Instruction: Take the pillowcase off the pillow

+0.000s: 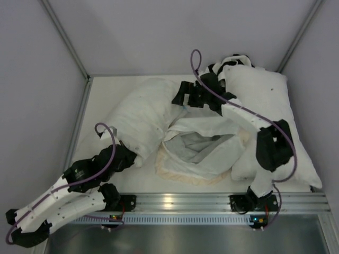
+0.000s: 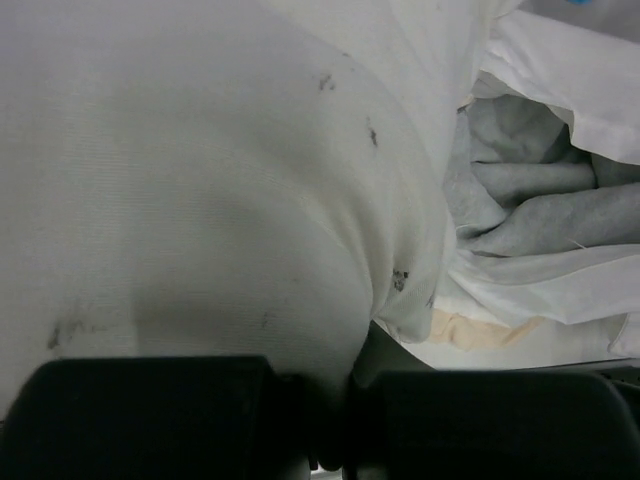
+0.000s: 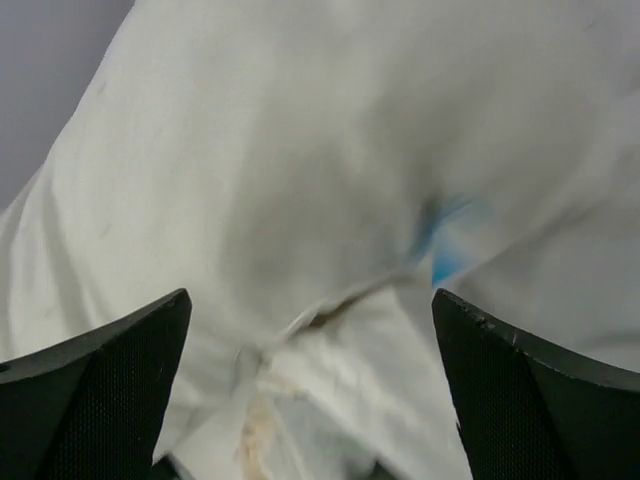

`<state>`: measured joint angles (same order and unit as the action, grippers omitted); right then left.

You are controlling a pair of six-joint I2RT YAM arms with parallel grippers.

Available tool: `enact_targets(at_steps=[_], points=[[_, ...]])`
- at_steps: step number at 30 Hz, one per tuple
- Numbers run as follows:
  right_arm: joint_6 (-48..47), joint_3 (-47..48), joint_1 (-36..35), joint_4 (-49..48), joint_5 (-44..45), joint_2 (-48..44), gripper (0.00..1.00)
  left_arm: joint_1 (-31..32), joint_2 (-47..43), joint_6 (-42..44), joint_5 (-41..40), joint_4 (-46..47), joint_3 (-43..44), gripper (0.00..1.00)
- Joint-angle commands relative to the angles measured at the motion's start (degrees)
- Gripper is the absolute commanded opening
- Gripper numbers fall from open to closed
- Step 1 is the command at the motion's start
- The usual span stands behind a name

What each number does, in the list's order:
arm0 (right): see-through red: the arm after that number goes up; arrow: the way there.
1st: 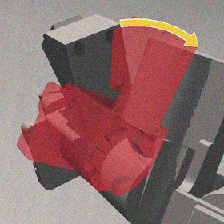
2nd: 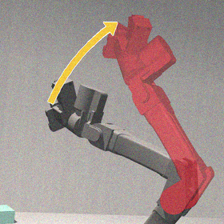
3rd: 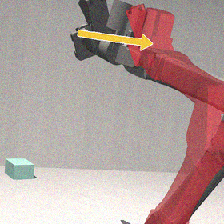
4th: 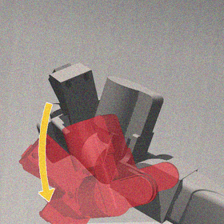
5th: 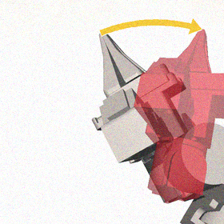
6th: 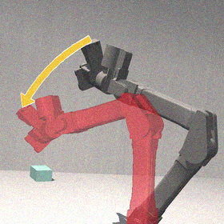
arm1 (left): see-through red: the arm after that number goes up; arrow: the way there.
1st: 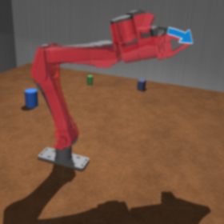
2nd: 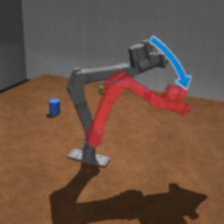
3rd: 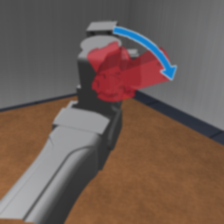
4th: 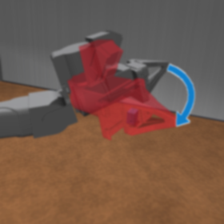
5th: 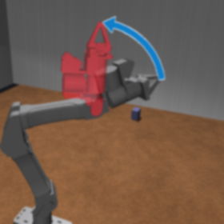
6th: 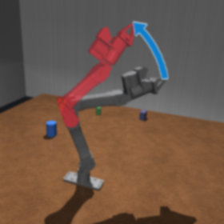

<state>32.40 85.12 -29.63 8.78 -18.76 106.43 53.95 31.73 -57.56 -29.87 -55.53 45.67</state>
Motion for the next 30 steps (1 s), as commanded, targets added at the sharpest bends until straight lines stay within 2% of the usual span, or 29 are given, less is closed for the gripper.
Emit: enact_targets(at_steps=[1, 3, 5, 10, 15, 19, 23, 25, 30], points=[[-7.00, -11.08, -1.66, 8.79, 13.20, -24.75, 1.00, -0.16, -1.39, -2.55, -1.95, 6.75, -1.45, 0.00], [-8.14, -20.14, -1.66, 10.73, 14.54, -34.30, 1.00, -0.16, -2.63, -4.30, -1.77, 7.01, -2.77, 0.01], [-8.58, -26.46, -1.75, 14.85, 15.95, -38.82, 1.00, -0.16, -4.47, -4.75, -0.90, 7.45, -3.39, 0.07], [-13.41, -33.61, -1.66, 18.65, 16.29, -45.52, 0.99, -0.16, -6.41, -5.19, 1.21, 8.59, -4.18, 0.10], [-15.96, -33.53, -1.66, 16.81, 17.01, -39.05, 0.99, -0.16, -7.38, -6.86, 5.51, 10.00, -5.85, 0.12], [-15.97, -32.92, -1.75, 10.22, 13.93, -32.88, 0.99, -0.16, -10.27, -8.00, 8.41, 11.49, -7.96, 0.12], [-15.97, -32.31, -1.84, 4.42, 15.86, -29.01, 1.00, -0.16, -12.82, -8.27, 9.83, 11.49, -9.72, 0.12], [-16.40, -30.81, -1.92, 3.45, 13.51, -26.28, 1.00, -0.16, -14.31, -8.80, 10.27, 11.49, -11.12, 0.13], [-19.04, -28.00, -5.17, -1.74, 15.50, -22.42, 1.00, -0.16, -15.38, -9.76, 10.53, 11.58, -13.15, 0.13]])
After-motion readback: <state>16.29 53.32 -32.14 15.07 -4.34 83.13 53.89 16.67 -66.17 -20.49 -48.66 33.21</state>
